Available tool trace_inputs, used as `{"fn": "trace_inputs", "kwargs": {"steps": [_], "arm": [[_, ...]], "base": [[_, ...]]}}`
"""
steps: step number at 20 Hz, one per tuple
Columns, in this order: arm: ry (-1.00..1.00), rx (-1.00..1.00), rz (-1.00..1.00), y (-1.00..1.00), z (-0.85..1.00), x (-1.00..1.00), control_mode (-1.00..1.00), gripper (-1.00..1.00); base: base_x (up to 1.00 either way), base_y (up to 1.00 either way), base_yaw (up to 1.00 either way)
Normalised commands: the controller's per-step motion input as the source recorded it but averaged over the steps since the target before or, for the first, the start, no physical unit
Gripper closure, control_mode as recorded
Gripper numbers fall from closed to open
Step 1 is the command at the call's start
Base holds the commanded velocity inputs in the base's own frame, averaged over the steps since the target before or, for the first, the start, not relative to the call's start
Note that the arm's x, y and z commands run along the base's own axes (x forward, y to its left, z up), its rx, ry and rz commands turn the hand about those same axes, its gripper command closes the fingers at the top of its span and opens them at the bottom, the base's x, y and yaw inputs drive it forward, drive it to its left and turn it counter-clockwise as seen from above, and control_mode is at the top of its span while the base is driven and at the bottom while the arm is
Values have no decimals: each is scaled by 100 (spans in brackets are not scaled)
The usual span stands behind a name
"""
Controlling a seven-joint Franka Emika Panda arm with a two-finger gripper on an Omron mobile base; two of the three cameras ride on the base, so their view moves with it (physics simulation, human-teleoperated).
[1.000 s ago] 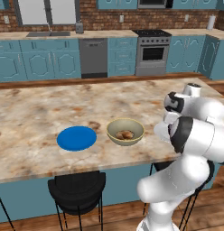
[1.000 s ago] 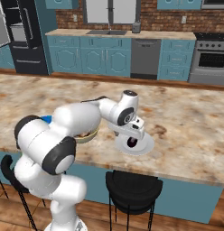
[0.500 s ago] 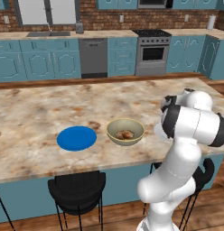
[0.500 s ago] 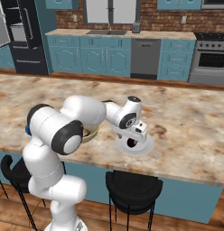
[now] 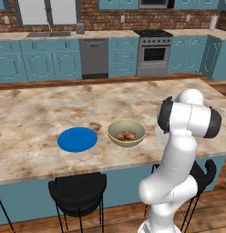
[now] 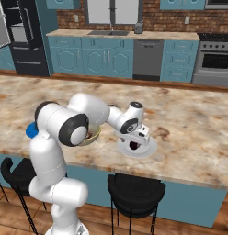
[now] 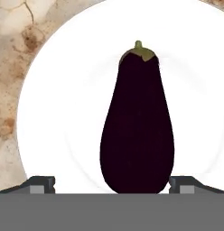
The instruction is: Pick the chicken drumstick and eggplant from their plates and place them in the bowl. Then put the bowl in the fridge.
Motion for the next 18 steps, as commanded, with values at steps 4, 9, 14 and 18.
{"fn": "trace_inputs", "kwargs": {"steps": [4, 9, 14, 18], "arm": [[4, -9, 6, -8, -18, 40, -100, -100], [0, -7, 6, -15, -18, 16, -100, -100], [0, 0, 4, -7, -21, 0, -100, -100], [0, 0, 4, -1, -4, 0, -100, 100]], "base": [[0, 0, 0], [0, 0, 0], [0, 0, 0], [0, 0, 0]]}}
